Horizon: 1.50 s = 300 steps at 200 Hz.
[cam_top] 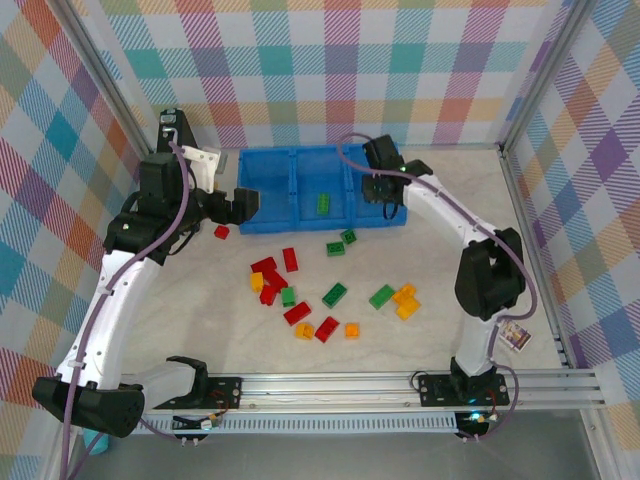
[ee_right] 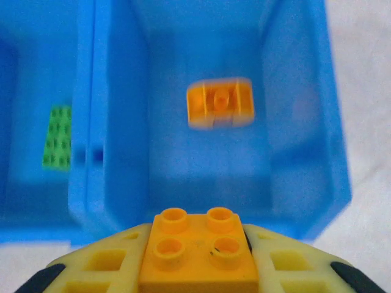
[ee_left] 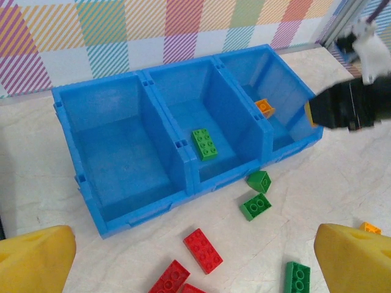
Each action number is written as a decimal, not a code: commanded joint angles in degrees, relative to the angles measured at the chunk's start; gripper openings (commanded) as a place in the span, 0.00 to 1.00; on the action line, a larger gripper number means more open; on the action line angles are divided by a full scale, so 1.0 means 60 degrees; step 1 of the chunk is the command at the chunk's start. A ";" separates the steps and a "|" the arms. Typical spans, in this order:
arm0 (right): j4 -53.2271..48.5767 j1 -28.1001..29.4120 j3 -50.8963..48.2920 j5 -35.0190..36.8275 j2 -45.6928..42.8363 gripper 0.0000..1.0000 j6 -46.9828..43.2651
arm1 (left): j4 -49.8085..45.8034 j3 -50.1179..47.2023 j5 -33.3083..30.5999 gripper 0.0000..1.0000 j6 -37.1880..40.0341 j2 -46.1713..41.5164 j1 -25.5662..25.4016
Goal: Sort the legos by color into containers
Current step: Place the lego in the container, then pick up the lego from the bottom-center of the table.
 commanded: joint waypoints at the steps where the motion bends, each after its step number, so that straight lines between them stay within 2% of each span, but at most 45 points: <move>1: 0.0217 -0.0190 0.0830 0.0356 0.1149 0.31 -0.0914 | -0.0108 0.0022 -0.0082 1.00 0.0102 0.0011 0.0064; 44: -0.0144 -0.0424 0.3011 0.0308 0.2801 0.36 -0.0990 | 0.0030 -0.0127 -0.0079 1.00 0.0152 0.0102 0.0064; 60: -0.0393 -0.0484 0.3714 0.0282 0.3324 0.42 -0.1012 | -0.0004 -0.0097 -0.0044 1.00 0.0146 0.0173 0.0059; 96: -0.0475 -0.0499 0.3853 0.0321 0.3287 0.58 -0.1021 | 0.0018 -0.0139 -0.0059 1.00 0.0160 0.0181 0.0065; 112: -0.0659 -0.0506 0.3683 0.0323 0.2997 0.62 -0.0996 | 0.0019 -0.0141 -0.0008 1.00 0.0149 0.0195 0.0061; 136: -0.0667 -0.0470 0.2479 0.0149 0.1786 0.64 -0.0526 | 0.0026 -0.0156 -0.0021 1.00 0.0160 0.0194 0.0063; 154: -0.0866 -0.0455 0.0997 0.0131 0.0465 0.64 0.0159 | 0.0029 -0.0159 -0.0040 1.00 0.0160 0.0185 0.0053; 189: -0.1468 -0.0455 -0.2415 0.0096 -0.2298 0.65 0.2272 | 0.0239 -0.0331 0.0150 1.00 0.0088 0.0217 0.0065; 206: -0.1830 -0.0498 -0.3792 -0.0307 -0.3211 0.68 0.3401 | 0.0246 -0.0317 0.0287 1.00 0.0044 0.0306 0.0065; 231: -0.1832 -0.0499 -0.5590 -0.1384 -0.4137 0.69 0.4943 | 0.0280 -0.0344 0.0402 1.00 -0.0001 0.0329 0.0065; 255: -0.1337 -0.0499 -0.6982 -0.1881 -0.4768 0.71 0.6071 | 0.0303 -0.0403 0.0349 1.00 -0.0001 0.0210 0.0064; 300: -0.0841 -0.0484 -0.8286 -0.2386 -0.5257 0.71 0.7678 | 0.0356 -0.0474 0.0330 1.00 -0.0029 0.0141 0.0066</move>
